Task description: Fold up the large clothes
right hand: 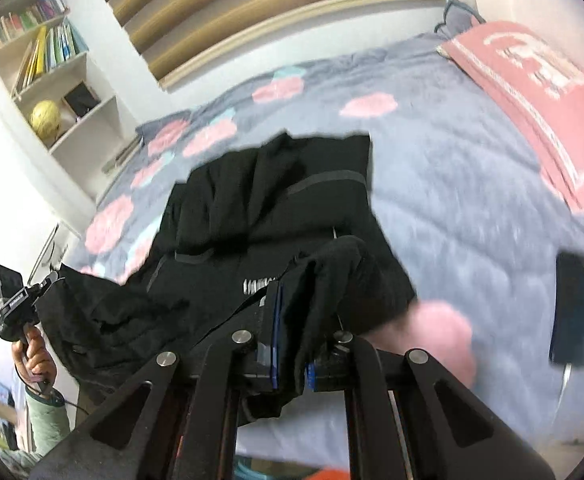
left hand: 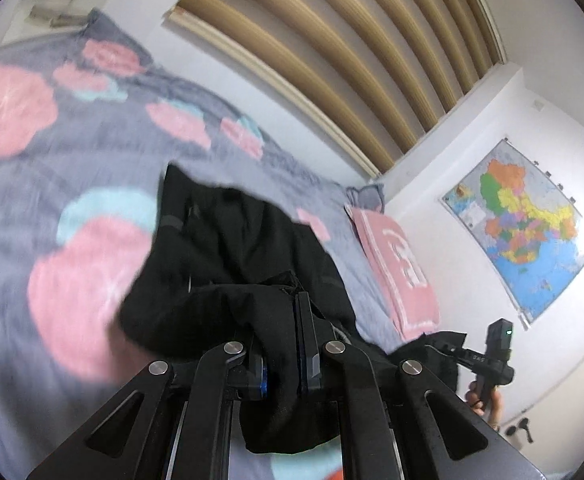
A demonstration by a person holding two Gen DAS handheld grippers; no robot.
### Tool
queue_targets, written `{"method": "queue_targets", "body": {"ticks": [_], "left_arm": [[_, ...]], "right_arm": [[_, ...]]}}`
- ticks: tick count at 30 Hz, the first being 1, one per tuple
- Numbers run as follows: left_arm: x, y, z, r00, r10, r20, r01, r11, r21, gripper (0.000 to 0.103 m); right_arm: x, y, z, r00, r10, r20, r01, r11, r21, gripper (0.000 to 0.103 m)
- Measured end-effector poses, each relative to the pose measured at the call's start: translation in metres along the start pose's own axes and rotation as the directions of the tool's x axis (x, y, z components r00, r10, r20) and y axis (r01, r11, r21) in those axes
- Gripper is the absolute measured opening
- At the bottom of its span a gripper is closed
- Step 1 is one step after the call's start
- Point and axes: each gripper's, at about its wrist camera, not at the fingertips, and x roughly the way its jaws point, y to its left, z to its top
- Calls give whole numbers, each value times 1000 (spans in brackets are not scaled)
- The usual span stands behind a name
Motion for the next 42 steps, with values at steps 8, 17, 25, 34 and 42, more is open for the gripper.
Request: {"method": "queue_targets", "body": {"ticks": [8, 17, 25, 34, 42], "left_arm": [[84, 13, 87, 993, 97, 60, -96, 995, -23, 10], [213, 73, 131, 970, 245, -11, -245, 967, -67, 11], [301, 139, 116, 939, 296, -177, -318, 942, -110, 14], [270, 132, 138, 937, 154, -314, -216, 961, -174, 26], [175, 84, 181, 955, 175, -241, -214, 966, -146, 80]], "right_arm": [[56, -9, 98, 998, -9, 63, 5, 998, 65, 12], [182, -34, 175, 993, -120, 5, 118, 986, 117, 12], [319, -89, 175, 970, -108, -220, 148, 973, 175, 12], [291, -103, 189, 943, 8, -333, 69, 973, 220, 26], [174, -71, 219, 957, -45, -286, 81, 990, 117, 64]]}}
